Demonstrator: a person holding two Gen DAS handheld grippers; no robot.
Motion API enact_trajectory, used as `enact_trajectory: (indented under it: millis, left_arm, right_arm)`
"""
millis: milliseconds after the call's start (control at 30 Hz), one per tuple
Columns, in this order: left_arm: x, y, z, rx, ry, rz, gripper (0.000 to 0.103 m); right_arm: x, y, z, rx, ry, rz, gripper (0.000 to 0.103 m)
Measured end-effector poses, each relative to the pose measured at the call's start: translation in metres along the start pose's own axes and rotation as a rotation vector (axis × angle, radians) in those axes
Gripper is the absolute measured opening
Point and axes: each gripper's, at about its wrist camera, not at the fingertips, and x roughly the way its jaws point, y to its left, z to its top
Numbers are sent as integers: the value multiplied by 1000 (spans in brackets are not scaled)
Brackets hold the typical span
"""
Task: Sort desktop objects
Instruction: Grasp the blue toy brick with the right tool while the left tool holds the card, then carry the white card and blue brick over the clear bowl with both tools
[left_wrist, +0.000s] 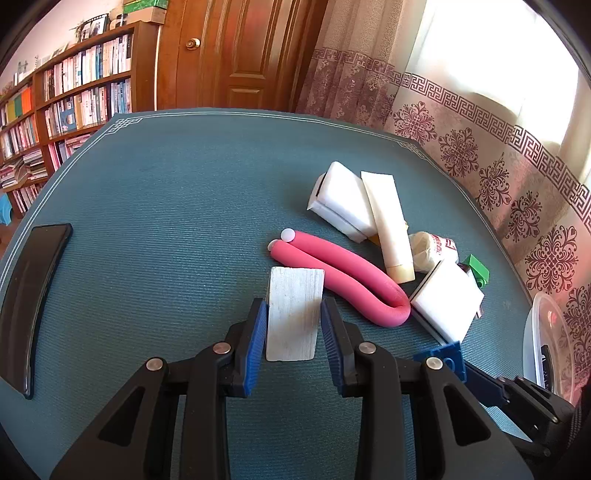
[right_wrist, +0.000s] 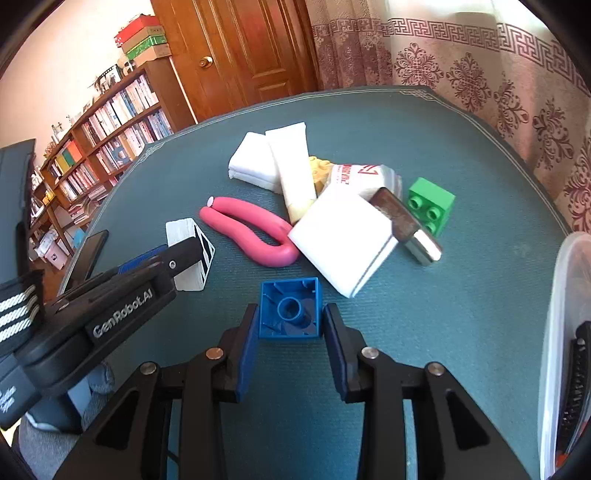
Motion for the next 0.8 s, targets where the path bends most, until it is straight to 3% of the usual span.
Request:
enact_trajectory:
  millis: [433, 700, 800]
  left_arm:
    - [-7, -18, -11, 40, 0, -97, 32]
    - [-12, -34, -16, 84, 4, -118, 32]
    - [-16, -42, -16, 103, 0, -129, 25]
  right_arm:
    - [-38, -31, -17, 98, -41, -48, 38]
    - [-58, -55, -27, 157, -68, -74, 38]
    - [-67, -59, -29, 169, -85, -80, 38]
